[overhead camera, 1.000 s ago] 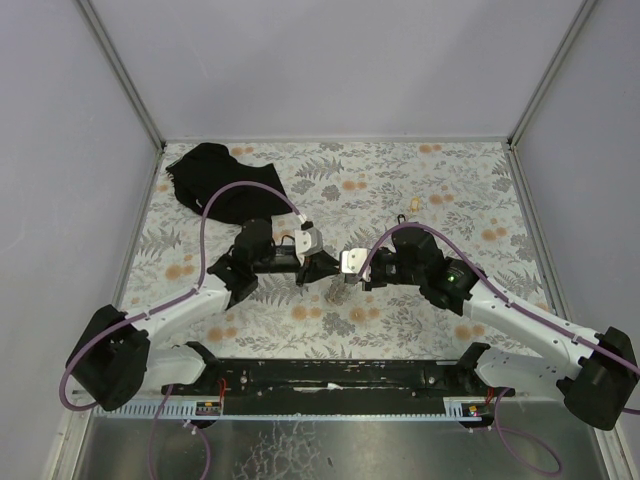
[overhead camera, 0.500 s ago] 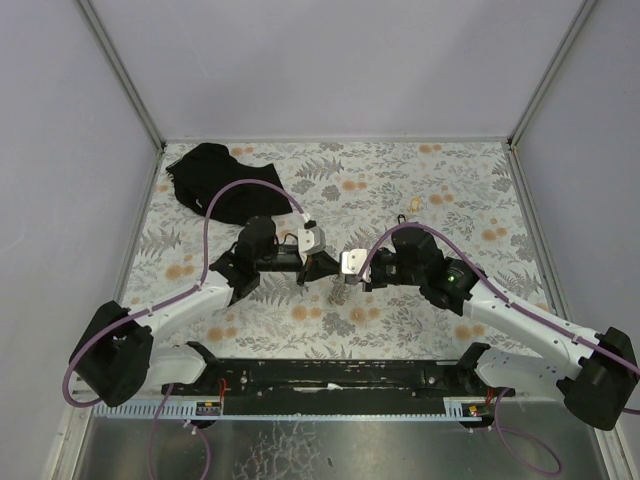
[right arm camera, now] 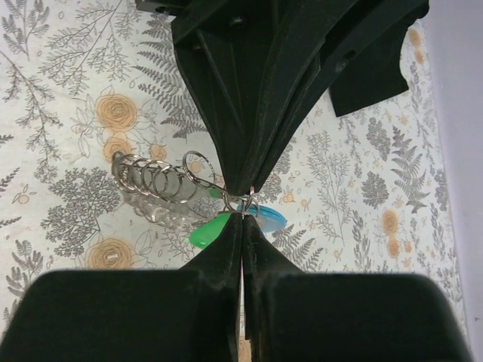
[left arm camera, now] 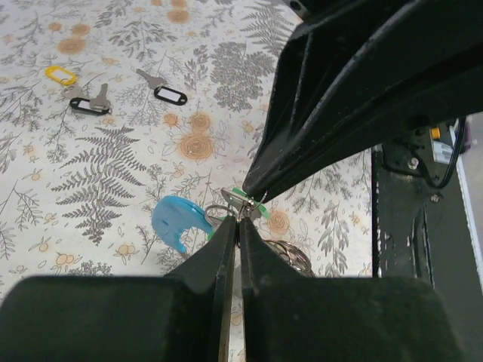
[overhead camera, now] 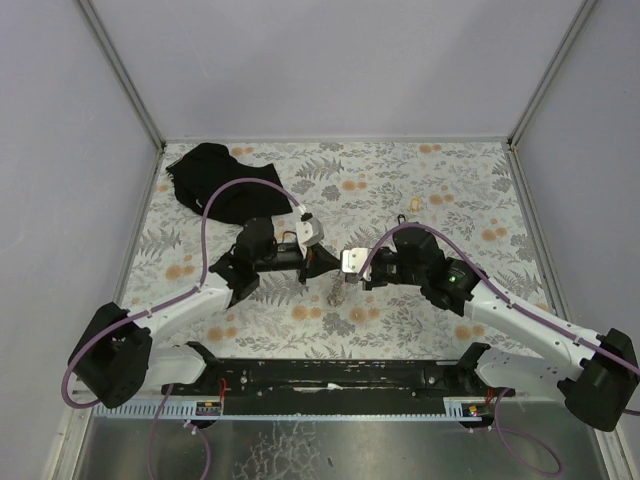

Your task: Put the keys on the keyring

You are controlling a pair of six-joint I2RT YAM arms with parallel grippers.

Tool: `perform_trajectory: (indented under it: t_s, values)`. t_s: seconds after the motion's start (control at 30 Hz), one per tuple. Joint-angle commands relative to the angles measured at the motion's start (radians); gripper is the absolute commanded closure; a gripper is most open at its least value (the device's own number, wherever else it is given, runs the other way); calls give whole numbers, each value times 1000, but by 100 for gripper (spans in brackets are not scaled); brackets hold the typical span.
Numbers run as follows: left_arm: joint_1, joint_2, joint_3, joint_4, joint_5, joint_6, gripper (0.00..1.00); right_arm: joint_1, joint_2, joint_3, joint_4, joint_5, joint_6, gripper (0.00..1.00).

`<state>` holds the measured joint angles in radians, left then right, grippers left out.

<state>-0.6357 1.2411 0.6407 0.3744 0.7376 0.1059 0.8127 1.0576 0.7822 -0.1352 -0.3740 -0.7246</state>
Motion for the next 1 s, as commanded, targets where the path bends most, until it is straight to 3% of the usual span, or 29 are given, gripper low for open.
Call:
perform_trajectory:
  t_s: [0.0,0.17,0.47,0.97]
  values:
    - [14,-22,-37,192,-128,-183,100,9,-20,-5,42,24,26,100]
    - [14,-19,-71,263,-241,-299,100,10,-30,-58,116,20,54,100]
    - [6,24,-160,532,-374,-543,100,19,-23,-105,197,11,81,100]
    - [-1,9,-282,749,-564,-716,100,48,-3,-123,237,7,94,100]
